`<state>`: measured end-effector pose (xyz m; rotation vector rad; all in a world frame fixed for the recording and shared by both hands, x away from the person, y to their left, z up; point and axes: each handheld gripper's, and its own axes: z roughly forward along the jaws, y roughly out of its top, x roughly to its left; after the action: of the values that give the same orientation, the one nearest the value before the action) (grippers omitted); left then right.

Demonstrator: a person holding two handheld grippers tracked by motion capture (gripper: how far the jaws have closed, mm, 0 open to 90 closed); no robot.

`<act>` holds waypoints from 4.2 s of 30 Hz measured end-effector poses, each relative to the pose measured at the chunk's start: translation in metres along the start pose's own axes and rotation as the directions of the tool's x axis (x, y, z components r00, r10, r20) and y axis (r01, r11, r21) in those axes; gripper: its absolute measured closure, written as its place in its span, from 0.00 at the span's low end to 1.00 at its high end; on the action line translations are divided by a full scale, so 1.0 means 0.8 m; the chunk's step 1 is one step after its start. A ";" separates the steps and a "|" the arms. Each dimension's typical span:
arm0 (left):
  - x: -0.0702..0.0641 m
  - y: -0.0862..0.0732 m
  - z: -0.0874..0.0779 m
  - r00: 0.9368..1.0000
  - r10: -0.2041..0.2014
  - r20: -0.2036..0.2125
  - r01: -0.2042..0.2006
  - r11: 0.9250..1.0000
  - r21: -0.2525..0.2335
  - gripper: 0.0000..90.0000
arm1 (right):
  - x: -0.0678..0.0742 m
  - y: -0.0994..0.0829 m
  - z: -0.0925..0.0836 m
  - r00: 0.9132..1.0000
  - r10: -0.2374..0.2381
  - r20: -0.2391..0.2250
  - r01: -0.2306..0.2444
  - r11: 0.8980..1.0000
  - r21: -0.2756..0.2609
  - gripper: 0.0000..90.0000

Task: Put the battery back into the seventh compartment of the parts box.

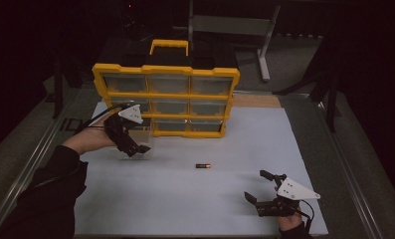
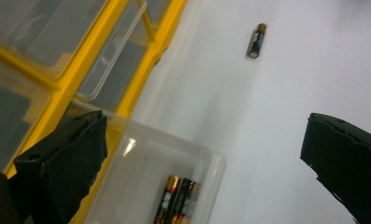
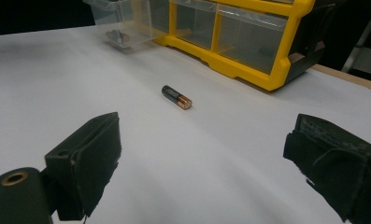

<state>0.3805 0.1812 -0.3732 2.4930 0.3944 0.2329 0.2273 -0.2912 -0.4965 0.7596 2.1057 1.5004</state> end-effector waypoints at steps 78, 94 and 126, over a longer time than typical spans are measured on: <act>-0.074 0.100 0.204 0.963 0.192 0.190 -0.178 0.980 -0.091 0.28 | -0.001 -0.001 -0.001 1.000 0.006 -0.010 -0.006 1.000 -0.002 0.10; -0.071 0.089 0.241 0.969 0.165 0.184 -0.164 0.986 -0.017 0.53 | -0.002 -0.001 -0.001 1.000 0.008 -0.011 -0.008 1.000 -0.005 0.10; -0.070 0.086 0.257 0.957 0.165 0.238 -0.188 0.979 0.077 0.83 | -0.001 -0.001 -0.001 1.000 0.005 -0.010 -0.005 1.000 -0.001 0.10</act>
<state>0.3955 -0.0007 -0.5028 2.6179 0.0878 -0.0080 0.2273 -0.2923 -0.4967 0.7594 2.1113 1.5112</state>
